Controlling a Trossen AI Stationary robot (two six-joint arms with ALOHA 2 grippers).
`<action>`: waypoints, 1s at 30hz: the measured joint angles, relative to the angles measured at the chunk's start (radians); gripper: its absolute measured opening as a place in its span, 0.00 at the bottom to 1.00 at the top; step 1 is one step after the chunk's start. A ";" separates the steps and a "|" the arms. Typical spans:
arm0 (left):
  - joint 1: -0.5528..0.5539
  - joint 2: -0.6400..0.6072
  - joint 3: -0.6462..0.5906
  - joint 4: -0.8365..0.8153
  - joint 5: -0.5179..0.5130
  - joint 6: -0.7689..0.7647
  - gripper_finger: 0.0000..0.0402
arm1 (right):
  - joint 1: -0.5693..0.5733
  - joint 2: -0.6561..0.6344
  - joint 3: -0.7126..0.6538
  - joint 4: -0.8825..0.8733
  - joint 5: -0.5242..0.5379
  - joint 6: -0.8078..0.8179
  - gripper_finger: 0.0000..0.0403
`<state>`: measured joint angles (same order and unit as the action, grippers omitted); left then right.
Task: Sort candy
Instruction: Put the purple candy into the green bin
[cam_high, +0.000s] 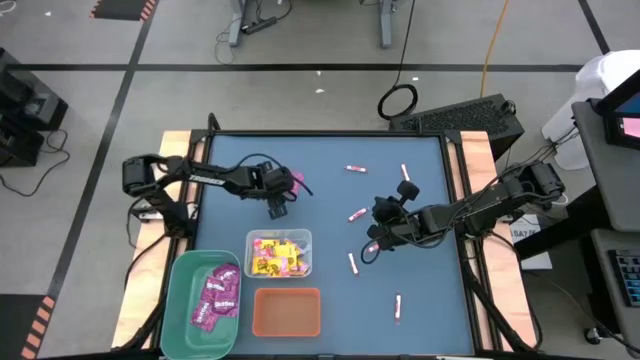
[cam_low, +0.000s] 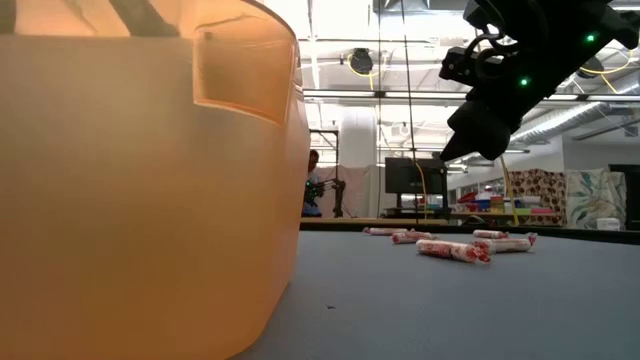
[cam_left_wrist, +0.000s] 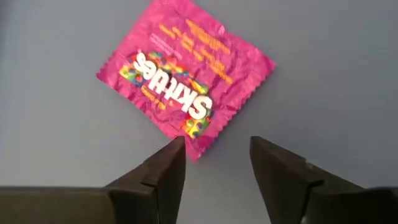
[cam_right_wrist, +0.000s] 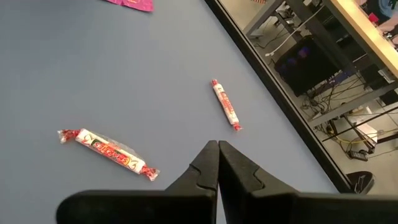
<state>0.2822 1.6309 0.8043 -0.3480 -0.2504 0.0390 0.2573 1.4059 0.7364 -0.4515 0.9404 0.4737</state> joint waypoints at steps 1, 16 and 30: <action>0.003 0.009 0.000 0.003 -0.007 0.007 0.46 | 0.000 0.000 0.000 0.000 0.000 0.000 0.00; 0.116 0.029 0.002 0.048 0.156 0.045 0.42 | 0.000 0.000 0.000 0.016 0.000 -0.015 0.00; 0.173 0.049 0.003 0.071 0.257 0.099 0.03 | 0.000 0.000 0.000 0.020 -0.005 -0.015 0.00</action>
<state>0.4549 1.6794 0.8070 -0.2774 0.0062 0.1382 0.2573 1.4059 0.7368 -0.4311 0.9354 0.4587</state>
